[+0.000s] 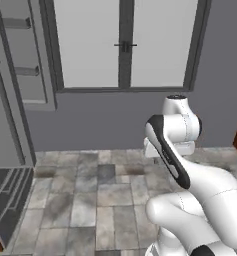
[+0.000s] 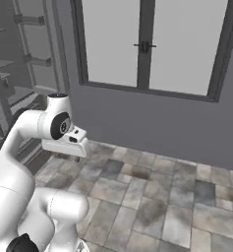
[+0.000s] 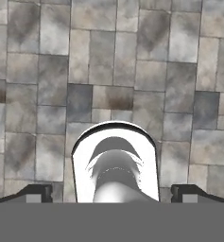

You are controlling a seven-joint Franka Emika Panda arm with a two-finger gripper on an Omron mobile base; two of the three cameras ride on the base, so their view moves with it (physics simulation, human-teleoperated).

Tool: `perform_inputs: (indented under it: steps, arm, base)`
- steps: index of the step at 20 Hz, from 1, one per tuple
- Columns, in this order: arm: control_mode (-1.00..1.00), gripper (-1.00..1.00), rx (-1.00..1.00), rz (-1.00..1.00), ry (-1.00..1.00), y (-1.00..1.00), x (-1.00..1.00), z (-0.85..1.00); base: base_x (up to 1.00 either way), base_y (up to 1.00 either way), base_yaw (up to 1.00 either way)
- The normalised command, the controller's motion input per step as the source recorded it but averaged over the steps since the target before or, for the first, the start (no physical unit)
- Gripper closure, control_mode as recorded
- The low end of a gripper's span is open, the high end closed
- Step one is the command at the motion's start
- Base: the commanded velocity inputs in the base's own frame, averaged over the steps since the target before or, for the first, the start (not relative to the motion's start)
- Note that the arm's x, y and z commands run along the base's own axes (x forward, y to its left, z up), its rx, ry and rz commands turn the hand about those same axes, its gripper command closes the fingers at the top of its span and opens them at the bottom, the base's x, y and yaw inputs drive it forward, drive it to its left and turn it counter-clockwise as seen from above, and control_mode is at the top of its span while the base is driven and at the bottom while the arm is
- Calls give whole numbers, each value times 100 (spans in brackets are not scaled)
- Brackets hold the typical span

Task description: Retrieve the bottle and the shaker from the cabinet and place them next to the mixing bowl on the counter. Then add garlic from the fridge to the mixing bowl.

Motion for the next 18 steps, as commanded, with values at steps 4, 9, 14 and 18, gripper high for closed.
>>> perform_inputs:
  steps: [4,9,14,18]
  arm:
    - [100,-100,0,0,0,0,0,0]
    - [100,-100,0,0,0,0,0,0]
    - [100,-100,0,0,0,0,0,0]
    - [100,-100,0,0,0,0,0,0]
  base:
    - [31,-23,66]
    - [43,-14,63]
    - [34,-33,56]
    - [25,-49,66]
